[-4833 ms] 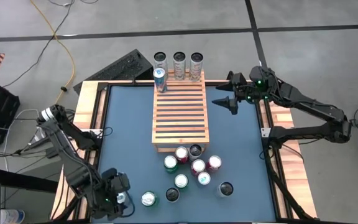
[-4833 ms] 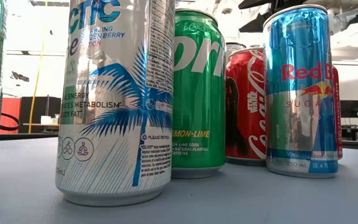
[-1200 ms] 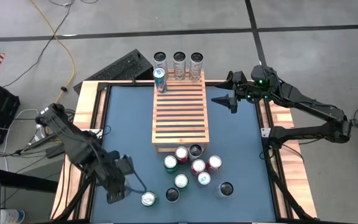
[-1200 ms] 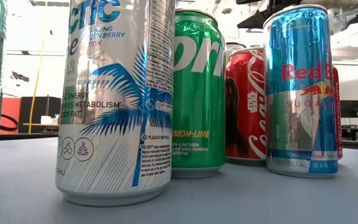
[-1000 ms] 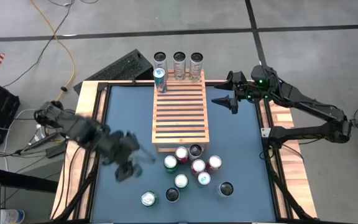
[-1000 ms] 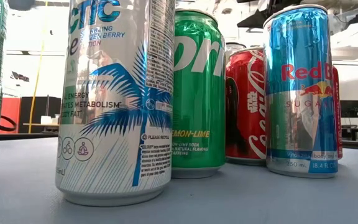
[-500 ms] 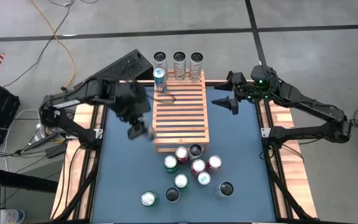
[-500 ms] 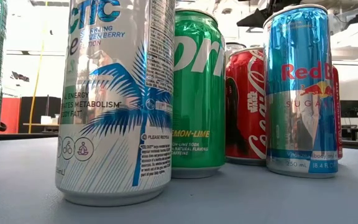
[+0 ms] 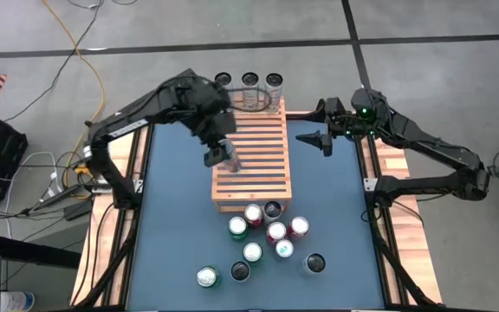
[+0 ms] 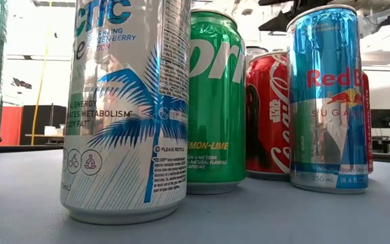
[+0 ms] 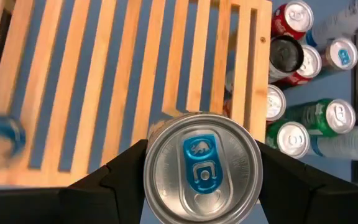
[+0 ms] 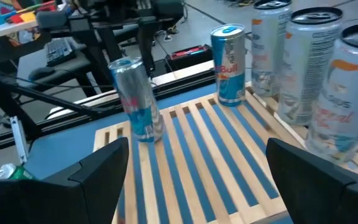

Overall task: Place canned beverage on shelf
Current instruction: Put the left blue soda can on the shelf aligned with the other blue soda cans

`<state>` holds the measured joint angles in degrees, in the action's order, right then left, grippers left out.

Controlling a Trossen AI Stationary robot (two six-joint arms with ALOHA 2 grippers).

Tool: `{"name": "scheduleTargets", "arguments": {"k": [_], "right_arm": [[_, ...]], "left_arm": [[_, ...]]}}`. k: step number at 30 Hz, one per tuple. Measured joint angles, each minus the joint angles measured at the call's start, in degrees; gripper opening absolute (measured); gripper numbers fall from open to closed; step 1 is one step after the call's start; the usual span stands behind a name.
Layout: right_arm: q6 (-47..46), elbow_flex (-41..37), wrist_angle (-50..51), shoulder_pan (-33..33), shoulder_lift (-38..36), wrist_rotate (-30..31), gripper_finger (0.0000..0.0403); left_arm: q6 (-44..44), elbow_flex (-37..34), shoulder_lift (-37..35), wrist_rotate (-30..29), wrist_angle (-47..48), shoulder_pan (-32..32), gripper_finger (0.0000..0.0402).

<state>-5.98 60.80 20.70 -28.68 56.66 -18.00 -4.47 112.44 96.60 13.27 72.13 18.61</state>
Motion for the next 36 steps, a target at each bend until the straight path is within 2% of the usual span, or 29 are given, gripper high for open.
{"name": "scheduleTargets", "arguments": {"k": [3,8,11,15,18,21,27,31,36], "right_arm": [[-0.02,0.0,-0.13,-0.86,0.0,0.02,0.0363],[0.0,0.0,-0.15,-2.35,0.0,-0.02,0.0363],[-0.02,0.0,-0.11,-3.03,0.0,-0.02,0.0363],[-0.06,0.0,-0.18,-3.65,0.02,-0.05,0.0363],[-0.11,0.0,-0.19,-3.91,0.02,-0.02,0.0363],[-0.17,0.0,-0.2,-4.15,0.01,-0.01,0.0363],[-1.36,0.0,-0.21,-4.2,0.01,0.02,0.0363],[-1.77,0.0,-0.21,-4.2,0.01,0.04,0.0363],[-1.83,0.0,-0.21,-4.2,0.0,0.11,0.0363]], "left_arm": [[-4.32,7.7,4.54,-2.22,1.11,0.13,0.0225],[-12.51,22.88,10.12,-8.36,8.27,0.38,0.0225],[-18.71,19.53,9.03,-13.64,5.22,0.39,0.0225],[-24.14,19.49,8.99,-18.44,4.26,0.36,0.0225],[-26.47,19.89,9.11,-17.11,4.19,0.94,0.0225],[-27.52,19.89,9.68,-11.99,2.72,1.56,0.0225],[-28.98,20.06,10.66,-5.52,3.52,3.98,0.0225],[-30.61,20.03,11.99,-3.56,3.01,5.68,0.0225],[-34.79,20.03,14.5,-3.85,5.45,6.91,0.0225]]}}
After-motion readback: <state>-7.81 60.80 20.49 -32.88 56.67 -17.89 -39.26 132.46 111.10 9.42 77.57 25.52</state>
